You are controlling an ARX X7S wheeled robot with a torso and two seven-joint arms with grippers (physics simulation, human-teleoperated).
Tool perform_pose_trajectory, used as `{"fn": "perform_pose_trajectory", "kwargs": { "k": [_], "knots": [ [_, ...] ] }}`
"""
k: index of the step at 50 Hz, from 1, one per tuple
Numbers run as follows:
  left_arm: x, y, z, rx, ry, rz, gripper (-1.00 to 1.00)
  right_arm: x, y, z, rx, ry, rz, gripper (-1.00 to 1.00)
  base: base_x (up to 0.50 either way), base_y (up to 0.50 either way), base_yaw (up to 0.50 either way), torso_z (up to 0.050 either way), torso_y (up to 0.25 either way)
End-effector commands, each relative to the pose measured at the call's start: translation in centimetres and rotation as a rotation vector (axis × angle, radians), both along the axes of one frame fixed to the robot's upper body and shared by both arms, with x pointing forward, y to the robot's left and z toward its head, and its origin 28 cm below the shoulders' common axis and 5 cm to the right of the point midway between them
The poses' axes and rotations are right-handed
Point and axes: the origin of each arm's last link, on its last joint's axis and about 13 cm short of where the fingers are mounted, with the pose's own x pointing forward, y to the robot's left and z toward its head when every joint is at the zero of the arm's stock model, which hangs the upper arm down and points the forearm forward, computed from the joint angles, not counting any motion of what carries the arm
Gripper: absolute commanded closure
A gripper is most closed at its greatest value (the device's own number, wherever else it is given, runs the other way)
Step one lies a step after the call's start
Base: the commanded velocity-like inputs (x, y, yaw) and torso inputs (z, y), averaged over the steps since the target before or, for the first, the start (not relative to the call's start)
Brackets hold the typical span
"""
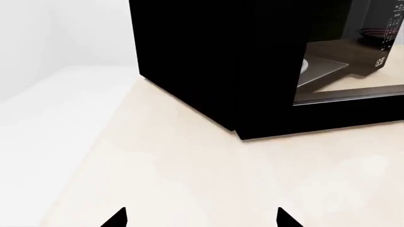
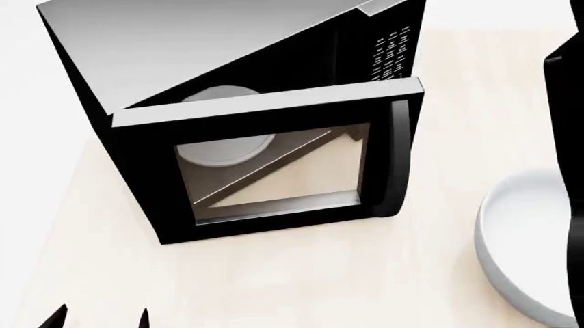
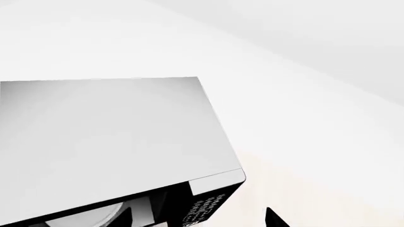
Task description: Open the microwave.
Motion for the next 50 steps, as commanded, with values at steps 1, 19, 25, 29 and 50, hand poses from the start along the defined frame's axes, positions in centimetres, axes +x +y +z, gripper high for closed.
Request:
{"fn": "perform_pose_trajectory", "kwargs": {
  "k": [1, 19, 25, 29, 50],
  "knots": [
    [-0.1, 0.0, -0.2, -0.002, 0.014, -0.003, -1.00, 0.9, 0.4, -0.4, -0.025, 0.028, -0.002, -1.00, 0.00, 0.00, 0.00, 0.000, 0.000],
    [-0.1, 0.0, -0.2, -0.003, 0.015, -0.005, -1.00, 1.6, 0.6, -1.0, -0.047, 0.040, -0.003, -1.00, 0.00, 0.00, 0.00, 0.000, 0.000],
    [-0.1, 0.0, -0.2, -0.003, 0.015, -0.005, -1.00, 1.9, 0.8, -1.7, -0.056, 0.053, 0.001, -1.00, 0.00, 0.00, 0.00, 0.000, 0.000],
    [-0.2, 0.0, -0.2, -0.004, 0.014, -0.005, -1.00, 2.0, 1.0, -2.4, -0.065, 0.067, 0.007, -1.00, 0.00, 0.00, 0.00, 0.000, 0.000],
    [-0.1, 0.0, -0.2, -0.004, 0.012, -0.008, -1.00, 2.8, 1.4, -4.3, -0.085, 0.107, 0.018, -1.00, 0.00, 0.00, 0.00, 0.000, 0.000]
  ]
}}
